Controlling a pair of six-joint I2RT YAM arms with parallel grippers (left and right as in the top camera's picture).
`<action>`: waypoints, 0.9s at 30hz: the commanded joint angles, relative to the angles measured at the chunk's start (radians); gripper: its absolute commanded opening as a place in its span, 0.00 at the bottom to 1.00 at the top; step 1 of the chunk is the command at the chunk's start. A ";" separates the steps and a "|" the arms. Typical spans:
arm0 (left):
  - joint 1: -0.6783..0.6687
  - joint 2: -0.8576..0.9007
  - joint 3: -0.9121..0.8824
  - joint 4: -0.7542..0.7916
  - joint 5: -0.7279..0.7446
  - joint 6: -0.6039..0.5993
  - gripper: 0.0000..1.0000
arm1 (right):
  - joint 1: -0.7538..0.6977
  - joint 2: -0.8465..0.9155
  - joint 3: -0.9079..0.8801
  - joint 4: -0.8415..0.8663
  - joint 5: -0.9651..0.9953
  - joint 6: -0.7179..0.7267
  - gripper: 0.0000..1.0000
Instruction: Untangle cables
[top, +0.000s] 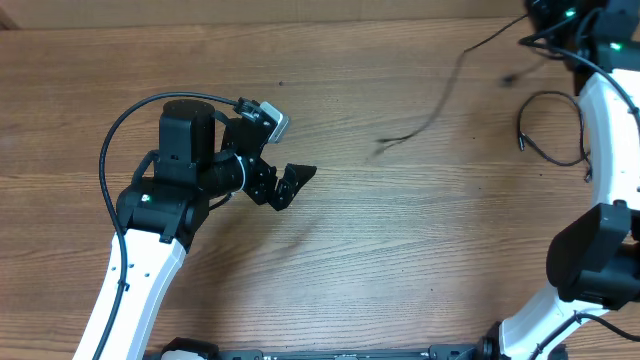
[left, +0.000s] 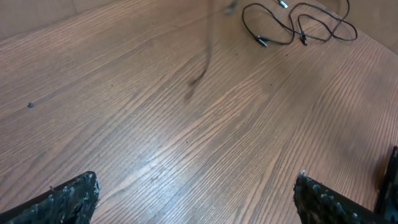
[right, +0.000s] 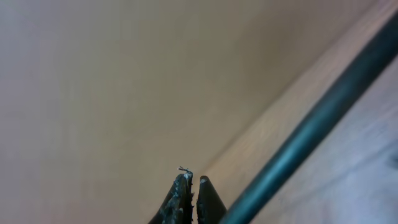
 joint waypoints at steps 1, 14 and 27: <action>-0.002 -0.009 0.012 -0.003 -0.003 -0.013 1.00 | -0.056 0.047 0.014 0.055 0.063 -0.007 0.04; -0.002 -0.009 0.012 -0.003 -0.003 -0.013 1.00 | -0.232 0.245 0.014 0.285 0.225 -0.007 0.04; -0.002 -0.009 0.012 -0.003 -0.003 -0.013 1.00 | -0.412 0.252 0.014 0.267 0.309 -0.003 0.04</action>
